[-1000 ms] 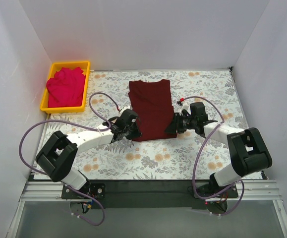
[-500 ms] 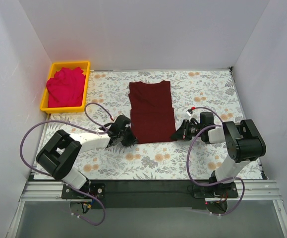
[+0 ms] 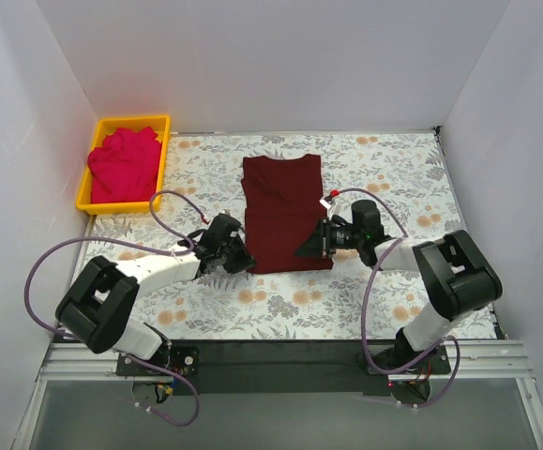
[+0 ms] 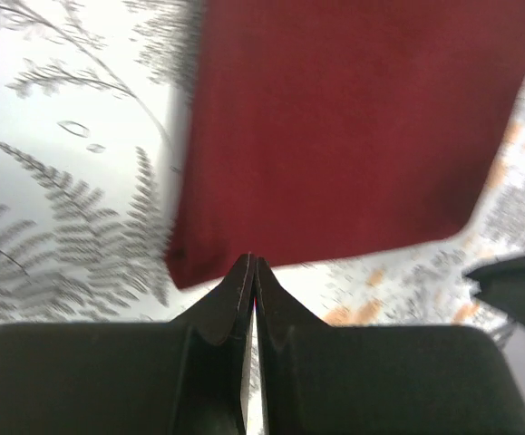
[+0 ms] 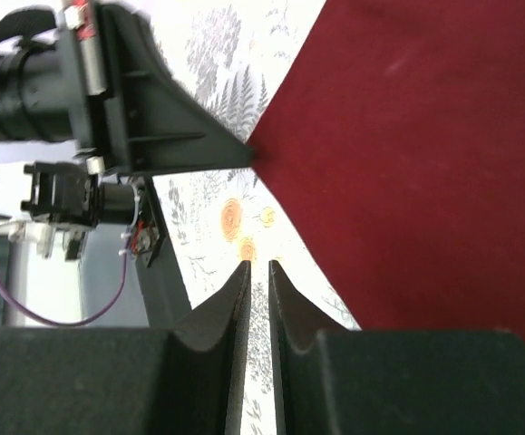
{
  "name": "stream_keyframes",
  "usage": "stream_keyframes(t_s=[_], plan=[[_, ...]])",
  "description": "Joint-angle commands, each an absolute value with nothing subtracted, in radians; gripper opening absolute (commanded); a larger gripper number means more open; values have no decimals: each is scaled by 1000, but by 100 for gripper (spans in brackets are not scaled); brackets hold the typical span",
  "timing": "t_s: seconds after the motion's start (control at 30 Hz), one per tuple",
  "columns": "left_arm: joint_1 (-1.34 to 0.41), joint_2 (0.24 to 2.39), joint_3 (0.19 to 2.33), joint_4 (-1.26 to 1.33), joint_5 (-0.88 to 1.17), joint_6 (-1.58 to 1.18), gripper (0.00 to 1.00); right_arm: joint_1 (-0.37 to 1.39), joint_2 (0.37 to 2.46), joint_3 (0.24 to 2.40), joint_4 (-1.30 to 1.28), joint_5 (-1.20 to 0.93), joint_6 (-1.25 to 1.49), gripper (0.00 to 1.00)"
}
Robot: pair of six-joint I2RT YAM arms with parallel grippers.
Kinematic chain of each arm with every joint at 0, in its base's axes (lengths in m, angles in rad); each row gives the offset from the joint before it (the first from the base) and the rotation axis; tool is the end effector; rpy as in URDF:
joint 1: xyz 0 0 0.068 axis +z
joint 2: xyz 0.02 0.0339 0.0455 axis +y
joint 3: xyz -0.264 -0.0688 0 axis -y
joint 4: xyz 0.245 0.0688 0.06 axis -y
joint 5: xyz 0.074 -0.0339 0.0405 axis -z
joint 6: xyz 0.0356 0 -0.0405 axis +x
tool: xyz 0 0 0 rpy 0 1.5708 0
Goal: Fold and stack the t-shirts
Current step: Fold the tshirt
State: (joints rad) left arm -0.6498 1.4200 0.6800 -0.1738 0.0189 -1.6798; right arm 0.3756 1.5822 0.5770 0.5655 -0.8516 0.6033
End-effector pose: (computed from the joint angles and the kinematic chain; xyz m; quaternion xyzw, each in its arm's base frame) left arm 0.2135 -0.1631 0.1668 -0.4635 0.8252 -0.2999 0.1192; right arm 0.2629 0.1325 0.1613 -0.1326 0.7891 0.5372 0.2668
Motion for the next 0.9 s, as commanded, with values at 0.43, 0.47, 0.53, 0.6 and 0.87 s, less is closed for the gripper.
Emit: stream_keyframes(t_s=[0.43, 0.47, 0.53, 0.6, 0.87], plan=[[-554, 1445, 483, -153, 41, -1755, 0, 342, 1947, 500, 882, -906, 690, 16], [-549, 1437, 480, -155, 47, -1752, 0, 327, 1934, 473, 890, -916, 686, 16], [-549, 1413, 472, -156, 51, -1747, 0, 281, 1884, 453, 896, -948, 681, 16], [-549, 1399, 469, -155, 60, -1741, 0, 261, 1823, 436, 894, -977, 675, 16], [-549, 1414, 485, -155, 69, -1730, 0, 186, 1830, 408, 897, -974, 660, 16]])
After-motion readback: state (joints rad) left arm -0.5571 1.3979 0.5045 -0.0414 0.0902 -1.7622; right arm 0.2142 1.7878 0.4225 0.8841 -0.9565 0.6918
